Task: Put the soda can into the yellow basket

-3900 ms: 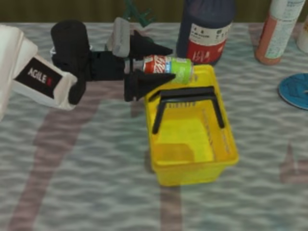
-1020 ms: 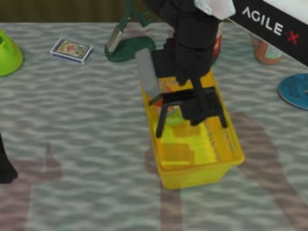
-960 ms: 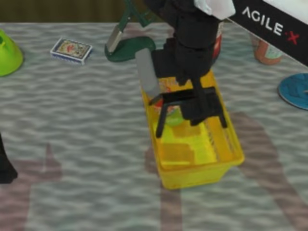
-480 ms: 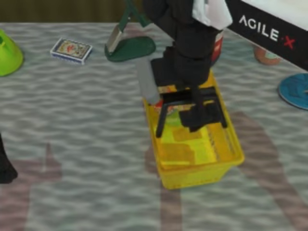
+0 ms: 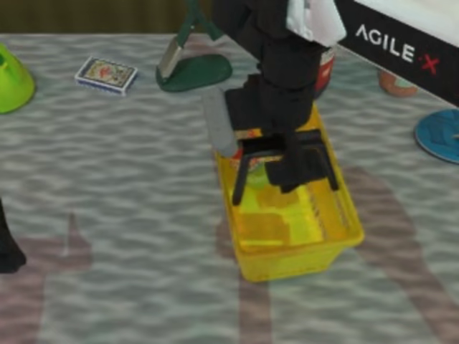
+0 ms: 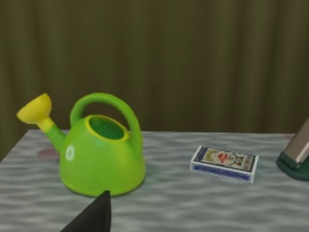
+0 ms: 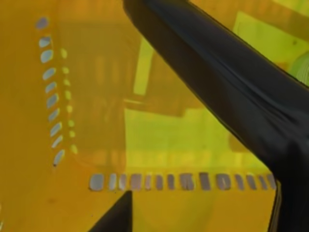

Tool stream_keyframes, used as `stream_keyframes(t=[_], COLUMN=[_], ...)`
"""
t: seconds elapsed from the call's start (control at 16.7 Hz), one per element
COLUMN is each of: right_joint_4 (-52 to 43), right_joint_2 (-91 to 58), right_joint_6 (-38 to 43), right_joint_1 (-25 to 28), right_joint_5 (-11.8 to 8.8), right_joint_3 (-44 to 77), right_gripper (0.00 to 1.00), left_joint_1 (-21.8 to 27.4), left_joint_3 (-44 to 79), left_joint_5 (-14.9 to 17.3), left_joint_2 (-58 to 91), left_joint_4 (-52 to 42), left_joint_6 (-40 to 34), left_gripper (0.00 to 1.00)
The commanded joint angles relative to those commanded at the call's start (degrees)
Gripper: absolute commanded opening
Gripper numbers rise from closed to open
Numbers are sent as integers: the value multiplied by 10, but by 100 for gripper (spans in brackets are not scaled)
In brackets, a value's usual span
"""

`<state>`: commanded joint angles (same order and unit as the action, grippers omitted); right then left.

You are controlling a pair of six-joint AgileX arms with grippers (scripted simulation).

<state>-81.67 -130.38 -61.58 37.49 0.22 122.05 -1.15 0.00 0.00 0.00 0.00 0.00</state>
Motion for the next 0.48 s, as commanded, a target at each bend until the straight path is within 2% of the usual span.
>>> stream_keyframes(t=[0.48], right_joint_4=[0], right_joint_2=[0], right_joint_6=[0], right_joint_1=[0], right_joint_5=[0], right_joint_3=[0], right_gripper=[10], left_joint_1=[0], left_joint_3=[0], left_joint_5=[0], left_joint_2=[0], left_joint_4=[0], left_joint_6=[0], left_gripper=[100])
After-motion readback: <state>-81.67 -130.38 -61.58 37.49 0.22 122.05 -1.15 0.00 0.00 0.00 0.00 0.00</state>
